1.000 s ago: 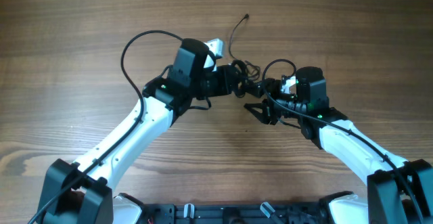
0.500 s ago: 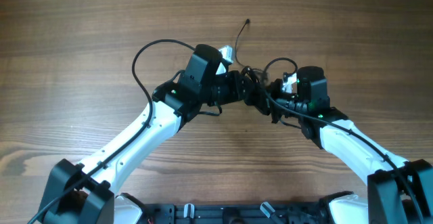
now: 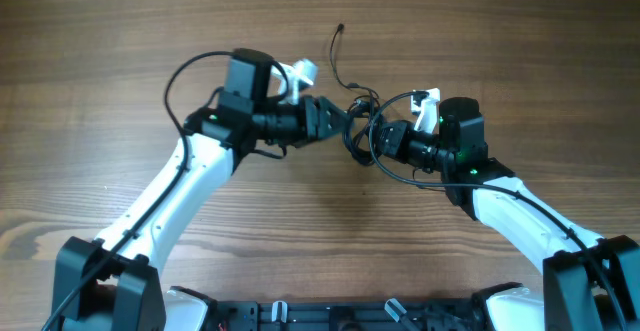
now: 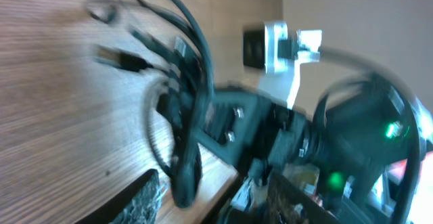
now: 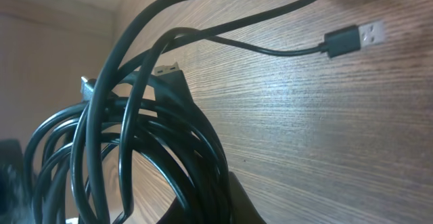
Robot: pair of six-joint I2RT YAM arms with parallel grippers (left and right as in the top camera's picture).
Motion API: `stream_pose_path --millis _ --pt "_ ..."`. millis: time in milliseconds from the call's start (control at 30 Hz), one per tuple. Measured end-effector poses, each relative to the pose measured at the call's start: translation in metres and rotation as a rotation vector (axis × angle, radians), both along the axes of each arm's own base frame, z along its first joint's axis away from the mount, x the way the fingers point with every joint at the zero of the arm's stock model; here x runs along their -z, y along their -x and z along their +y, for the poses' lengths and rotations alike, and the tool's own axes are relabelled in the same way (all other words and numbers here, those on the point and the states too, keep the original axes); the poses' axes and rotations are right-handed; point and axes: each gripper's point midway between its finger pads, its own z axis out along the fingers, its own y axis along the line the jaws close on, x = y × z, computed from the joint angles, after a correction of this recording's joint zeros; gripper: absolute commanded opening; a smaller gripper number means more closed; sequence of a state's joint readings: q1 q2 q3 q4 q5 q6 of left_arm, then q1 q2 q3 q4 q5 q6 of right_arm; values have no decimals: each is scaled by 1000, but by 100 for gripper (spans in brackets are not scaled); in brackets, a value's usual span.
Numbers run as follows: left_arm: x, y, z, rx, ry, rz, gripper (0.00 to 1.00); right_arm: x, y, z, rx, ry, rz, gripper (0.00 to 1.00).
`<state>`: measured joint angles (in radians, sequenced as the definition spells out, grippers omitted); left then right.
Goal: Untangle cables
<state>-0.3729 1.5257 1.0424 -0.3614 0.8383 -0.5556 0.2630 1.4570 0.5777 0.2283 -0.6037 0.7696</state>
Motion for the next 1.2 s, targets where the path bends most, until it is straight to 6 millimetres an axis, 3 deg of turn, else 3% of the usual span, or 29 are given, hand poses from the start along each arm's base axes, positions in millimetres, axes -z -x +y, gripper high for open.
stream_pose_path --millis 133,267,567,900,1133,1200 --pt "9 18 -17 71 -60 -40 44 1 -1 -1 -11 20 -24 4" --pt "26 23 -21 61 -175 -69 40 1 -1 -1 -13 27 -32 4" --pt "46 -1 0 -88 -380 -151 34 2 2 0 -47 48 -56 4" --pt "43 -14 4 -135 -404 -200 27 -5 14 11 -178 30 -121 4" --pt "61 -7 -2 -100 -439 -173 4 -5 15 12 -198 35 -139 4" --pt "67 -4 -4 -89 -451 -159 4 -5 15 12 -200 37 -139 4"
